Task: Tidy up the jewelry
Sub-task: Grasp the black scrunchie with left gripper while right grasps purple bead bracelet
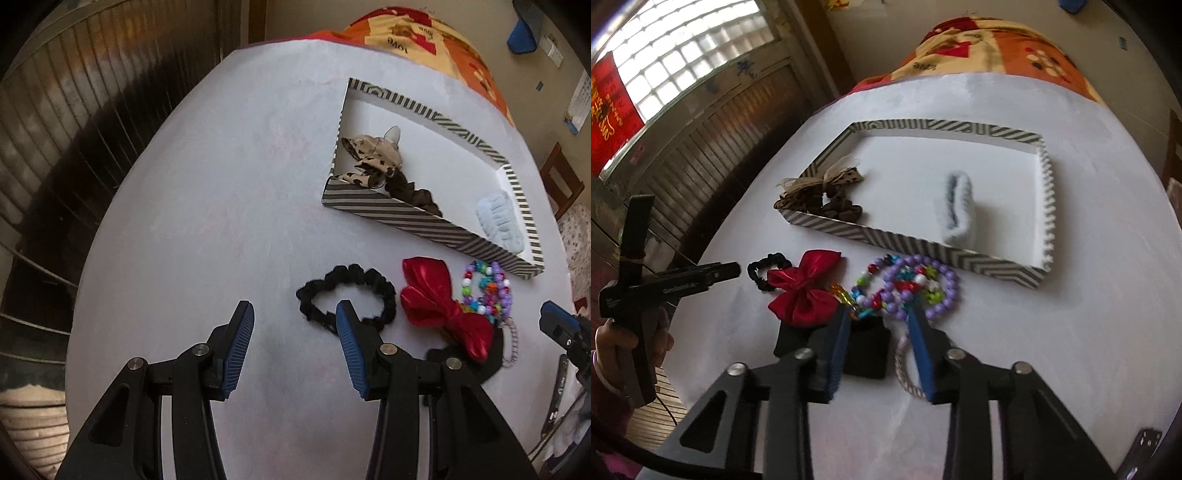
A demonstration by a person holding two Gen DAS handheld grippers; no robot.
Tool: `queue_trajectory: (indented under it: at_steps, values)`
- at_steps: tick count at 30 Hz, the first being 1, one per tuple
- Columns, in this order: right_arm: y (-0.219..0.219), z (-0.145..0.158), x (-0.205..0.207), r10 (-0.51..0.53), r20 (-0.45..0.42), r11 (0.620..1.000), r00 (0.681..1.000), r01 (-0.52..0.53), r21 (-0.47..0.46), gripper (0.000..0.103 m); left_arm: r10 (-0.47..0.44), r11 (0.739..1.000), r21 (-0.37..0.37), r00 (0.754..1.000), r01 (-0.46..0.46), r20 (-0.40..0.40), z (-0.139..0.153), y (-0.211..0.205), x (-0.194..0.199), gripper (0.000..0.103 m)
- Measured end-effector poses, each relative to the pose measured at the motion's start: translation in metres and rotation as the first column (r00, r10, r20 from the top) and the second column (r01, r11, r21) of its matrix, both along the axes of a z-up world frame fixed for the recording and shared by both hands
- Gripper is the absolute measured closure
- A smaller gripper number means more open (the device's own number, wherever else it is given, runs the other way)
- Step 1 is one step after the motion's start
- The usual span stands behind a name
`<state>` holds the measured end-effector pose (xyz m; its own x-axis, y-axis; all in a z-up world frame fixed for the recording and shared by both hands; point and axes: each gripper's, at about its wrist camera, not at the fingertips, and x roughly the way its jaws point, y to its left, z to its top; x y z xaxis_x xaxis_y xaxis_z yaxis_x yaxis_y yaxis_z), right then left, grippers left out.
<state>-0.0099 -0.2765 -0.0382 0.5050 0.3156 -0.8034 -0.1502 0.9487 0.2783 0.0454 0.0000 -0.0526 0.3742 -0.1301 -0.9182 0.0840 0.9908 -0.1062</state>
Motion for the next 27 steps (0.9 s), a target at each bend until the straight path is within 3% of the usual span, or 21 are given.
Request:
queue_trajectory:
  at_steps: [14, 17, 18, 19, 24, 27]
  values:
    - [0.016, -0.043, 0.053, 0.035, -0.123, 0.999, 0.992, -0.037, -0.010, 0.080, -0.073, 0.989, 0.129, 0.997, 0.077, -0.038, -0.024, -0.022, 0.020, 0.080]
    - [0.011, -0.048, 0.052, 0.033, -0.129, 0.999, 0.991, -0.030, 0.020, 0.093, -0.070, 0.993, 0.098, 0.997, 0.072, -0.023, -0.023, -0.019, 0.021, 0.084]
    - [0.009, -0.049, 0.050, 0.031, -0.129, 0.999, 0.991, -0.026, 0.040, 0.093, -0.066, 0.993, 0.095, 0.998, 0.067, -0.017, -0.021, -0.018, 0.021, 0.099]
    - [0.007, -0.048, 0.048, 0.031, -0.127, 0.998, 0.991, -0.024, 0.053, 0.093, -0.066, 0.994, 0.085, 0.998, 0.067, -0.014, -0.019, -0.017, 0.021, 0.103]
    - [-0.006, -0.025, 0.033, 0.008, -0.073, 0.993, 0.997, 0.001, 0.118, 0.093, -0.033, 0.999, -0.009, 0.999, 0.033, -0.037, -0.011, -0.001, 0.015, 0.103]
    - [-0.021, -0.007, 0.024, -0.019, -0.041, 0.979, 0.999, 0.027, 0.200, 0.093, -0.023, 1.000, -0.017, 1.000, 0.023, -0.007, 0.004, 0.005, 0.006, 0.103]
